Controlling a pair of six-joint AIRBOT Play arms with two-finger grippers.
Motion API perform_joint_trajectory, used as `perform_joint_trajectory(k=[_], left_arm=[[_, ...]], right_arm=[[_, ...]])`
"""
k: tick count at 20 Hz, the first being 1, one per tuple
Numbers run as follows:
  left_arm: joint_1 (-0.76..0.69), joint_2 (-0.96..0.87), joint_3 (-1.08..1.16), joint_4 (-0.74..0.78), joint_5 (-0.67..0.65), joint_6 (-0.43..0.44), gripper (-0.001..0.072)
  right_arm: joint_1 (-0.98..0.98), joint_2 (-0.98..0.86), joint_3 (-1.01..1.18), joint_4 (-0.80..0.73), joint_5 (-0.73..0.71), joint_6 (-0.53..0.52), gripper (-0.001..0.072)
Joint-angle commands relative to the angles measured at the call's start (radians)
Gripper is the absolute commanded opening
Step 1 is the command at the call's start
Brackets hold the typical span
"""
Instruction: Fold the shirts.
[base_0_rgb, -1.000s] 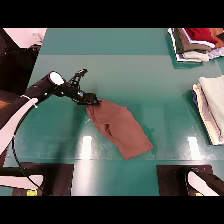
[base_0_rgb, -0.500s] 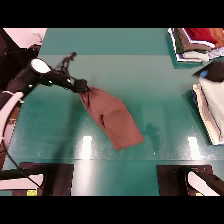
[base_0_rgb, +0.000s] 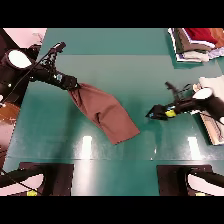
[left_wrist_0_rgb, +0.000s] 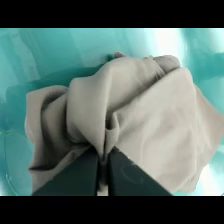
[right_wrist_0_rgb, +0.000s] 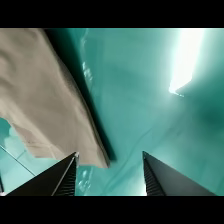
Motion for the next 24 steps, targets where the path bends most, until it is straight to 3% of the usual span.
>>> perform_joint_trajectory(k=[1,8,9,10,14,18,24], left_arm=[[0.002,0.005,0.001,0.008,-0.016,0.001,0.0029],[0.002,0.005,0.001,0.034,-0.016,0.000,0.0029],[0.002,0.005,0.001,0.034,-0.014,-0.005,0.0029],[0.002,0.005,0.001,0.034,-0.014,-0.019,0.0029],[0.002,0.066,0.007,0.047,-0.001,-0.030,0.0028],[0.002,0.238,0.109,0.090,-0.002,-0.029,0.0028],[0.002,0.434,0.354,0.035,-0.103,-0.040,0.0028]], right_arm=[[0.124,-0.135,0.000,0.066,-0.066,-0.042,0.0448],[0.269,-0.236,0.087,0.058,-0.050,-0.042,0.0428],[0.270,-0.236,0.092,0.059,-0.049,-0.042,0.0308],[0.270,-0.236,0.100,0.059,-0.042,-0.050,0.0030],[0.214,-0.207,0.187,0.050,0.045,-0.058,0.0013],[0.094,-0.021,0.404,-0.084,0.101,0.040,0.0012],[-0.037,0.221,0.769,-0.098,0.113,0.051,0.0012]])
